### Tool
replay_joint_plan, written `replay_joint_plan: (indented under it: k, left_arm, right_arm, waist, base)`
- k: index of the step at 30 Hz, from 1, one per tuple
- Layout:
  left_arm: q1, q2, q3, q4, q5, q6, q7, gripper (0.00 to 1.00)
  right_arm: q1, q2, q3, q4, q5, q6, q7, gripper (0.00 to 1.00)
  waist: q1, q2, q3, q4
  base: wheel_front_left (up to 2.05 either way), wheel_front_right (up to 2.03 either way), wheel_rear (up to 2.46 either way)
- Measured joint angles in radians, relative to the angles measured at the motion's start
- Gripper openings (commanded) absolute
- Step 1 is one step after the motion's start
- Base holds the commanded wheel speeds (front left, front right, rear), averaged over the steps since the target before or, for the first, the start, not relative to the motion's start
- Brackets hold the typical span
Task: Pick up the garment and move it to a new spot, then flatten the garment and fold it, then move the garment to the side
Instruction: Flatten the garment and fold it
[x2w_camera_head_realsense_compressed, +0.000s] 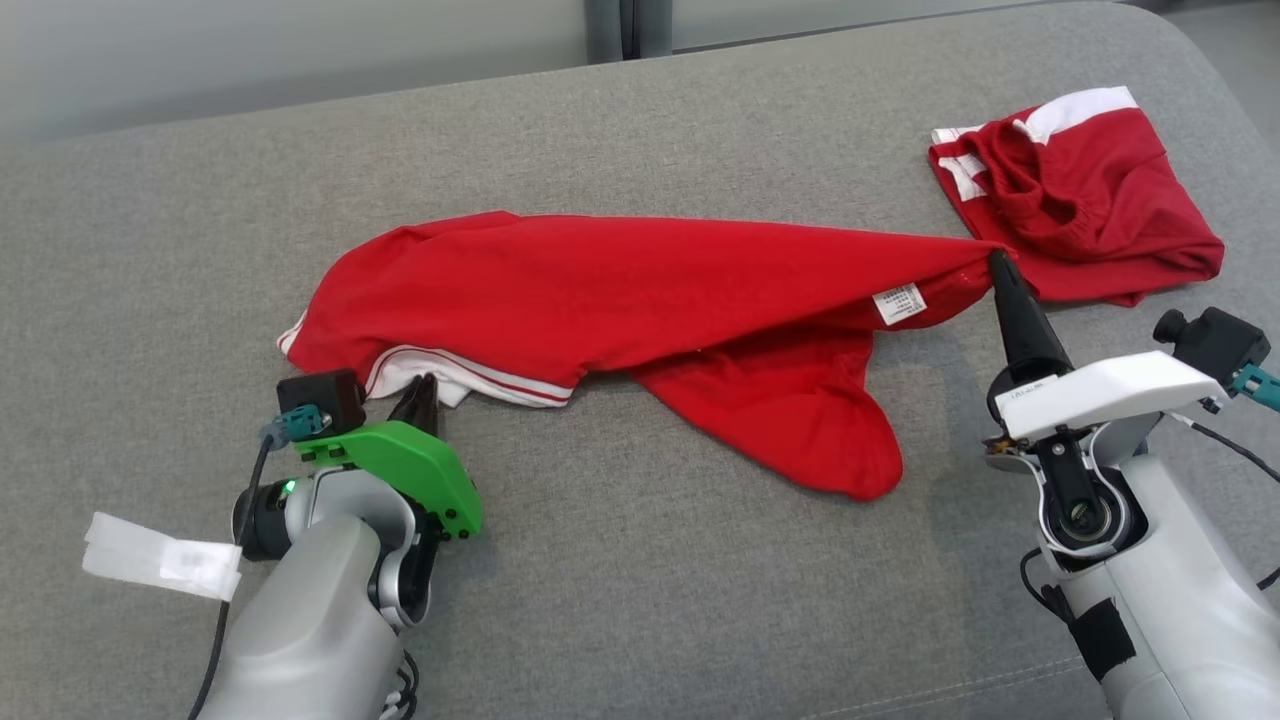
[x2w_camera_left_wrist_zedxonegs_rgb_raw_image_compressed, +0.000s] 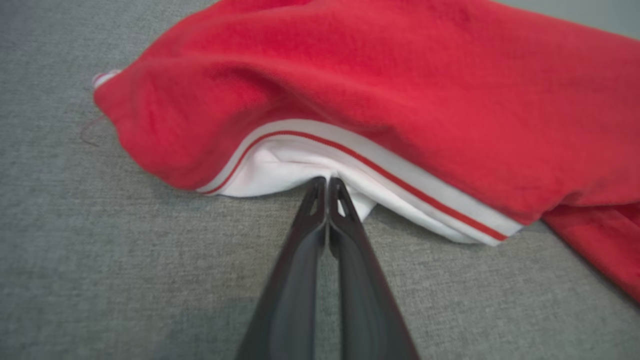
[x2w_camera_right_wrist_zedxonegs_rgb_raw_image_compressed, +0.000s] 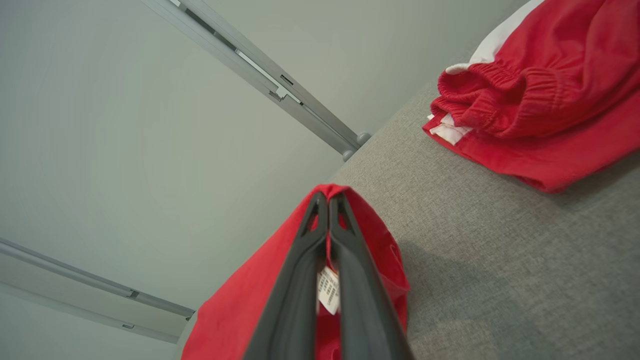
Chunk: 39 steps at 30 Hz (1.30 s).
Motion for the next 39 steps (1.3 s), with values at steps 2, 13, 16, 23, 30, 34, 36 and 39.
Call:
replay_joint_plan:
  k: [2, 13, 16, 23, 30, 34, 36, 39]
  left_arm:
    - [0.001, -0.002, 0.021, -0.021, -0.032, -0.027, -0.019, 0.00]
    - [0.007, 0.002, 0.205, -0.212, -0.199, -0.179, -0.092, 0.00]
    - [0.010, 0.016, 0.267, -0.281, -0.260, -0.198, -0.093, 0.00]
    - [0.031, 0.042, 0.322, -0.443, -0.333, -0.214, -0.097, 0.00]
    - [0.061, 0.051, 0.369, -0.691, -0.429, -0.214, -0.096, 0.00]
    - [0.053, 0.077, 0.374, -0.835, -0.467, -0.215, -0.048, 0.00]
    - [0.039, 0.081, 0.369, -0.864, -0.479, -0.215, -0.013, 0.00]
    - [0.016, 0.103, 0.364, -0.849, -0.485, -0.169, 0.051, 0.00]
  right_arm:
    - [0.000, -0.005, -0.002, -0.001, 0.004, 0.000, -0.006, 0.00]
    - [0.000, -0.051, -0.023, -0.044, 0.019, 0.000, -0.033, 0.00]
    - [0.000, -0.072, -0.025, -0.068, 0.019, 0.000, -0.036, 0.00]
    - [0.000, -0.104, -0.023, -0.152, 0.019, 0.000, -0.042, 0.00]
    - [-0.001, -0.131, -0.034, -0.322, 0.037, 0.000, -0.050, 0.00]
    - [-0.003, -0.164, -0.054, -0.414, 0.057, 0.000, -0.048, 0.00]
    - [-0.007, -0.173, -0.055, -0.425, 0.063, 0.000, -0.027, 0.00]
    - [-0.021, -0.198, -0.030, -0.401, 0.055, -0.016, 0.036, 0.00]
  waist:
    - [0.0000, 0.0000, -0.007, 0.009]
    - [0.0000, 0.0000, -0.065, 0.063]
    - [0.0000, 0.0000, -0.088, 0.076]
    - [0.0000, 0.0000, -0.136, 0.093]
    - [0.0000, 0.0000, -0.173, 0.091]
    - [0.0000, 0.0000, -0.170, 0.089]
    - [0.0000, 0.0000, -0.163, 0.089]
    - [0.0000, 0.0000, -0.147, 0.091]
  base:
    - [0.00, 0.00, 0.00]
    - [0.00, 0.00, 0.00]
    - [0.00, 0.00, 0.00]
    - [0.00, 0.00, 0.00]
    - [0.00, 0.00, 0.00]
    - [0.00, 0.00, 0.00]
    - [0.00, 0.00, 0.00]
    - [0.00, 0.00, 0.00]
